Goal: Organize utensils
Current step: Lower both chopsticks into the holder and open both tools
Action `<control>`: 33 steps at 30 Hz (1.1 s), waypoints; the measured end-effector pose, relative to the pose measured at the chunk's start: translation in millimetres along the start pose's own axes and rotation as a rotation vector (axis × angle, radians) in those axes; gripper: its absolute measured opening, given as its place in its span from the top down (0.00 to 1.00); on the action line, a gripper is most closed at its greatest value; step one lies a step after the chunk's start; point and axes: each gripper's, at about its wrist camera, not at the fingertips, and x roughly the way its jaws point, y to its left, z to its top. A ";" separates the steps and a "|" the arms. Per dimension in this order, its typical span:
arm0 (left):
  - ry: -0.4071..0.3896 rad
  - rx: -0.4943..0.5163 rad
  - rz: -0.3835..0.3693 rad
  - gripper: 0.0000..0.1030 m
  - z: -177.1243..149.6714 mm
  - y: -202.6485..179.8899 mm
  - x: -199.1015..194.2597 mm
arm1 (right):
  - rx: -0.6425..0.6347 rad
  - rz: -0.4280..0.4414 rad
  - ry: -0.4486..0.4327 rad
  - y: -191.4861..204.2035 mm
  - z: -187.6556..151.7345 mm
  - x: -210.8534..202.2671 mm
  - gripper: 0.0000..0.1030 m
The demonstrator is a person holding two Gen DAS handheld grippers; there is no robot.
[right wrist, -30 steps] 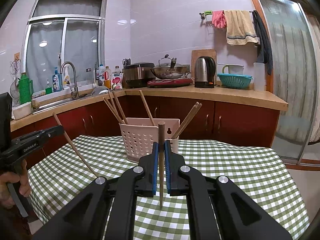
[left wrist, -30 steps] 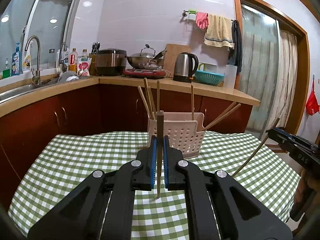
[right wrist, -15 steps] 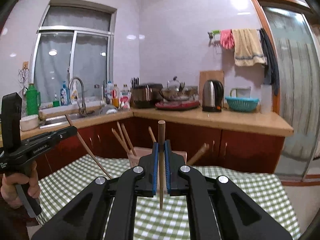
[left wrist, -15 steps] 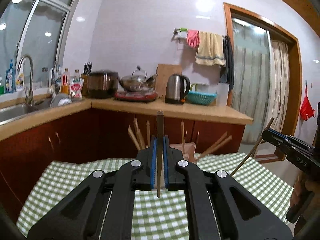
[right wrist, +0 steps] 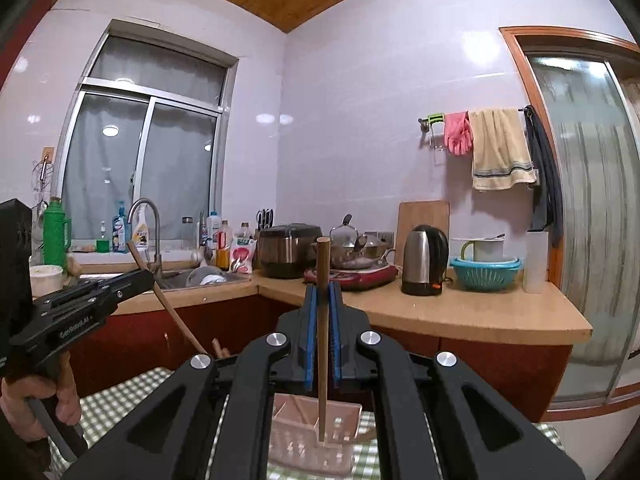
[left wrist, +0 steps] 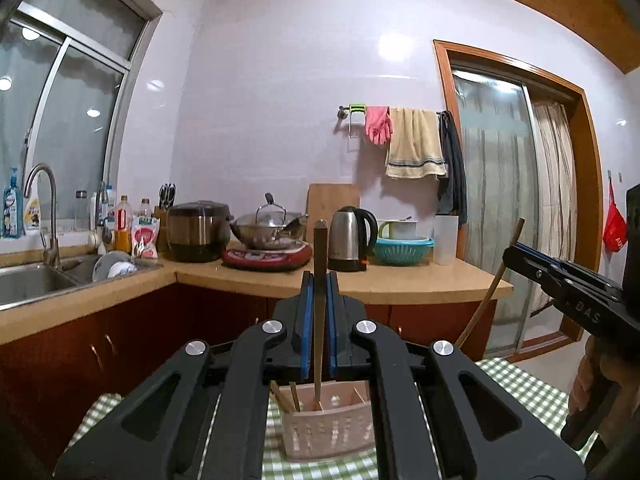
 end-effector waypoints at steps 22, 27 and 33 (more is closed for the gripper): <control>0.094 -0.035 0.023 0.94 -49.8 17.6 83.6 | 0.039 -0.014 0.102 -10.5 -53.9 83.4 0.93; 0.110 -0.046 0.019 0.94 -63.3 22.7 92.4 | 0.047 -0.016 0.130 -13.0 -64.7 91.7 0.93; 0.134 -0.035 0.010 0.94 -79.1 19.3 105.0 | 0.047 -0.018 0.166 -11.5 -79.0 103.3 0.93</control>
